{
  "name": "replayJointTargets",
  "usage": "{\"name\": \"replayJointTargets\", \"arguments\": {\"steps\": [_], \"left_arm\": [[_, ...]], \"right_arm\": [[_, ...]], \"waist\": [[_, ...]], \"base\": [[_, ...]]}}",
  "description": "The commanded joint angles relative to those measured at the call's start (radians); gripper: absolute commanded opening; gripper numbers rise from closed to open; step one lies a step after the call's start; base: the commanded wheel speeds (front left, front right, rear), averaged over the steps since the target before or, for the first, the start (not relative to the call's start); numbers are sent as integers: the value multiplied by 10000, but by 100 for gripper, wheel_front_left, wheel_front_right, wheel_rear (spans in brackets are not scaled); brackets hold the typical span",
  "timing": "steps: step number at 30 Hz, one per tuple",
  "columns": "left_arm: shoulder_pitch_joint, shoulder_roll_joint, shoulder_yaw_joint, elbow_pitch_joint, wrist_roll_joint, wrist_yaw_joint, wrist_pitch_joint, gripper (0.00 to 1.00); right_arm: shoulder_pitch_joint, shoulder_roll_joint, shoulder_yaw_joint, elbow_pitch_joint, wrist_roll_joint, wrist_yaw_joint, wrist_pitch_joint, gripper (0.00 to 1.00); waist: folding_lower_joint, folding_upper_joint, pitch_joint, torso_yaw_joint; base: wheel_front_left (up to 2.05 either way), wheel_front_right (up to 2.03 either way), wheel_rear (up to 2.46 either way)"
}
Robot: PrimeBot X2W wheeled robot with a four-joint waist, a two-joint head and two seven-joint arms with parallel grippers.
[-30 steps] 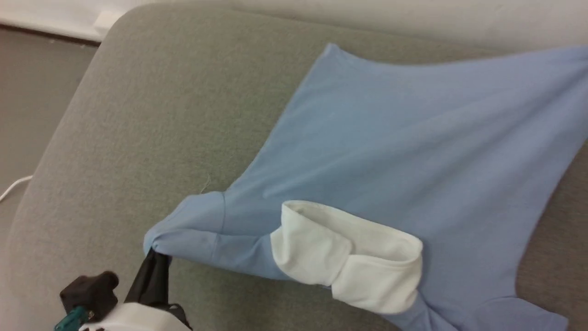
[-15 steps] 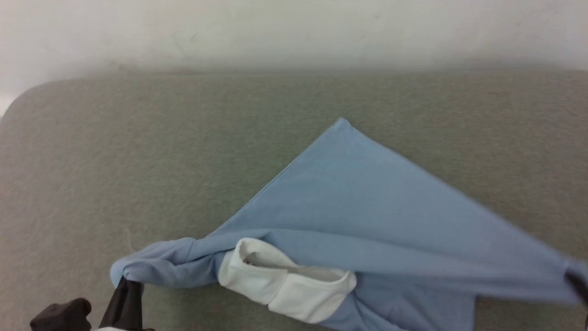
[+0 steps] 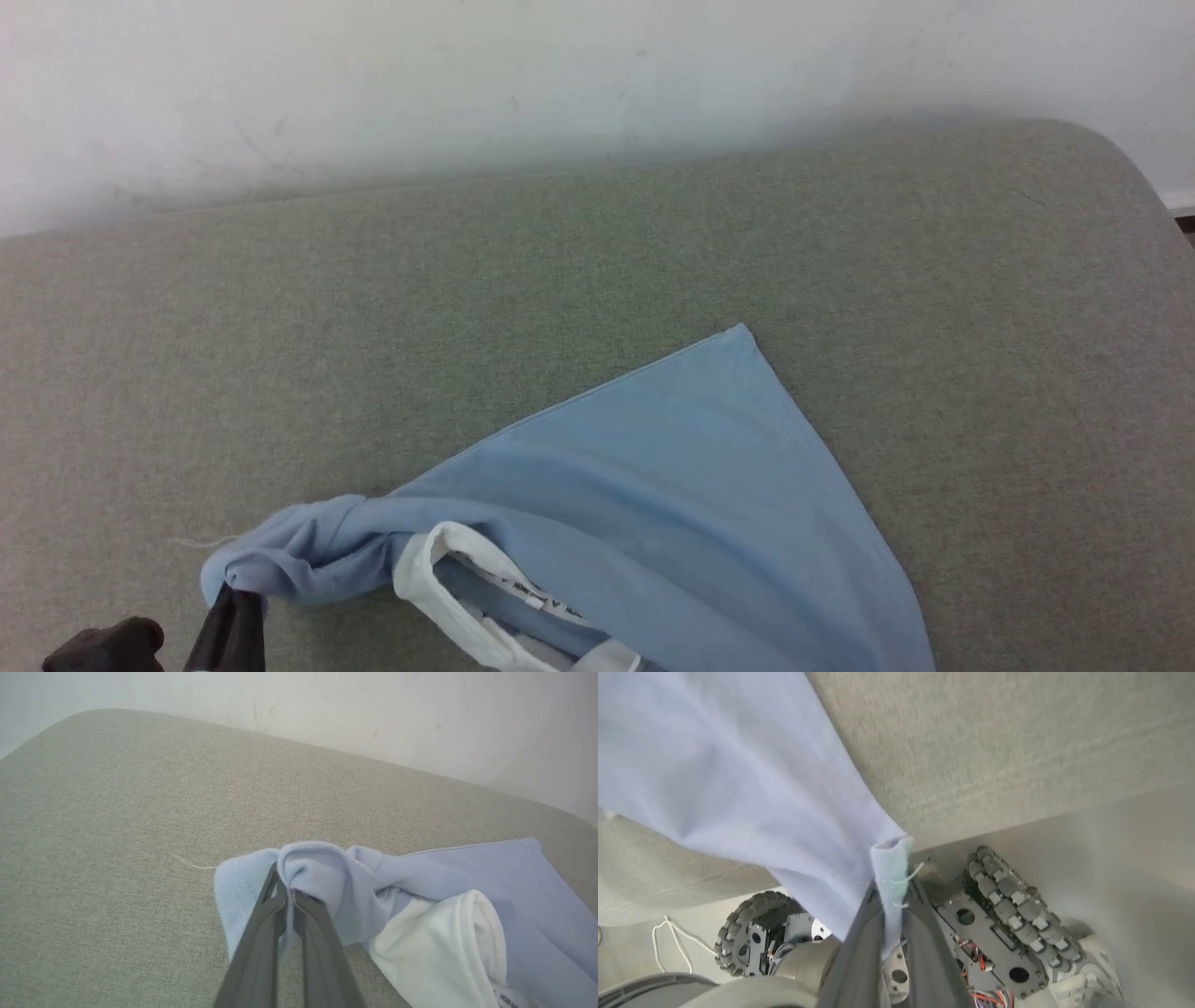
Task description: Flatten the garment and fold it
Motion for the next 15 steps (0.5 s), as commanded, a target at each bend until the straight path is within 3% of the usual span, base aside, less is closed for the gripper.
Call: {"name": "replayJointTargets", "arguments": {"steps": [1, 7, 11, 15], "left_arm": [[-62, 18, 57, 65, -43, -54, -85, 0], [-337, -90, -44, 96, -33, -125, -181, 0], [-575, -161, -122, 29, 26, -154, -266, 0], [-990, -222, -297, -21, 137, -254, -312, 0]], "right_arm": [[-352, 22, -50, -330, 75, -7, -443, 100], [-2478, -455, -222, -519, -314, -7, -2893, 100], [-4533, -775, 302, 601, -688, -7, -4259, 100], [-6643, -1118, 1483, 2385, -799, -7, -4724, 100]], "waist": [[1, 0, 90, 37], [1, 0, 305, 226], [1, 0, 594, 442], [1, 0, 1017, 851]], "base": [[0, 0, 0], [0, 0, 0], [0, 0, 0], [0, 0, 0]]}}
